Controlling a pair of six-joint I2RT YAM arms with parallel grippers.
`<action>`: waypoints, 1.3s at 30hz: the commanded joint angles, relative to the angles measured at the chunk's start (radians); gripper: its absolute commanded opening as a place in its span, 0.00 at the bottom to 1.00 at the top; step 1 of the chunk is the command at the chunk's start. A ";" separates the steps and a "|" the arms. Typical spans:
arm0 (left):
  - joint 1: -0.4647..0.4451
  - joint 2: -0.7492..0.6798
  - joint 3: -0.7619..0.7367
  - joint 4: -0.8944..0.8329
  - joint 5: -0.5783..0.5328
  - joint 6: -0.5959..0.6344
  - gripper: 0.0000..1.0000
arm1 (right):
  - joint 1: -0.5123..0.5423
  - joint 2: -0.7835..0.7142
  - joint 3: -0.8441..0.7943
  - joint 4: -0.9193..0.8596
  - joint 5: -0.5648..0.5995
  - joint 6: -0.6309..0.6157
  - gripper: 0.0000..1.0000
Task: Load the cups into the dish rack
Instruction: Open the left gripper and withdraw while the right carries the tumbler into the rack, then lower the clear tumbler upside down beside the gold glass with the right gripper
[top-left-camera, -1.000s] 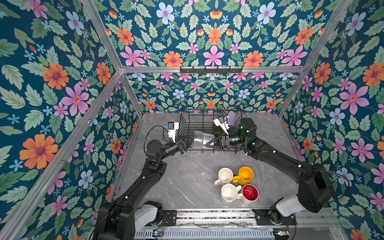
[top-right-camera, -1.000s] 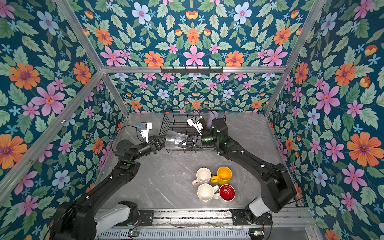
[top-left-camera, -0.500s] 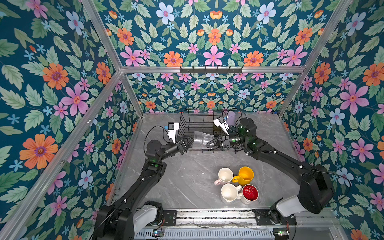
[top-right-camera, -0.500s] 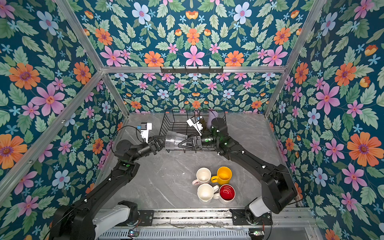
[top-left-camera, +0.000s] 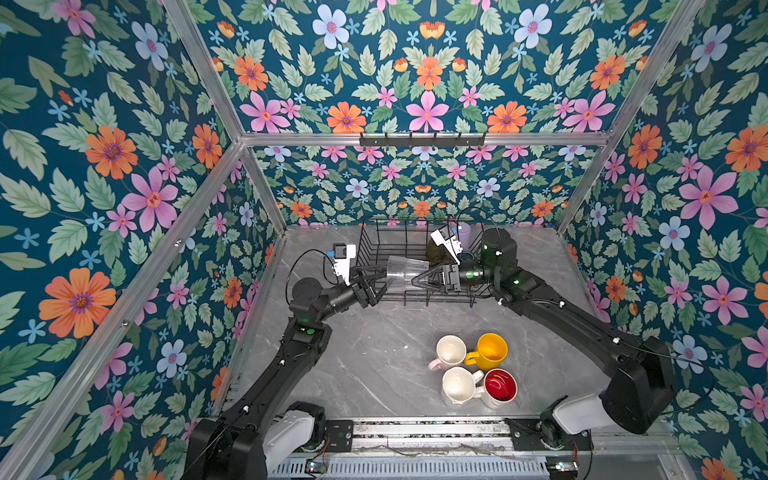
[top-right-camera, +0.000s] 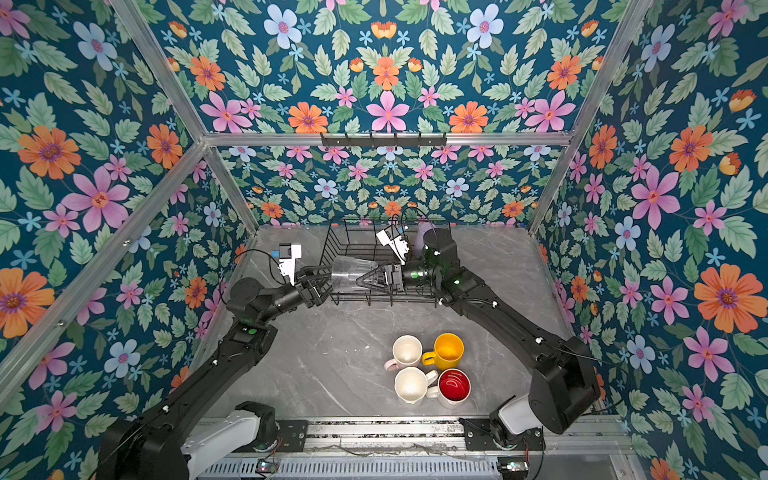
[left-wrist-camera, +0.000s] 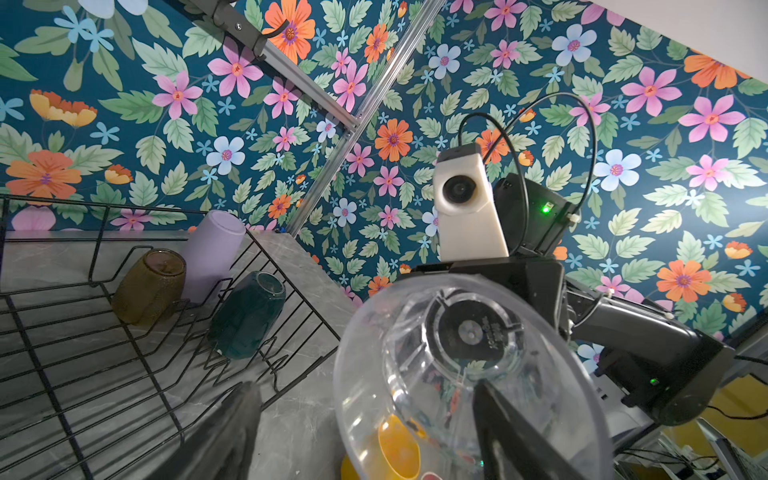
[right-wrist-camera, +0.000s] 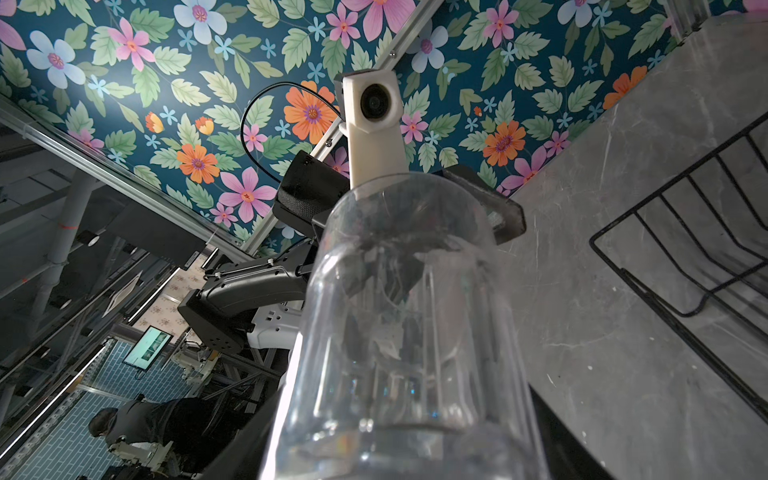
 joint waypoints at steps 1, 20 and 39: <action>-0.001 -0.032 0.005 -0.061 -0.041 0.080 0.89 | -0.020 -0.036 0.025 -0.143 0.080 -0.091 0.00; 0.002 -0.398 -0.087 -0.522 -0.943 0.236 1.00 | -0.067 0.004 0.350 -0.923 0.697 -0.412 0.00; 0.001 -0.478 -0.078 -0.608 -0.945 0.275 1.00 | -0.067 0.412 0.761 -1.190 0.918 -0.514 0.00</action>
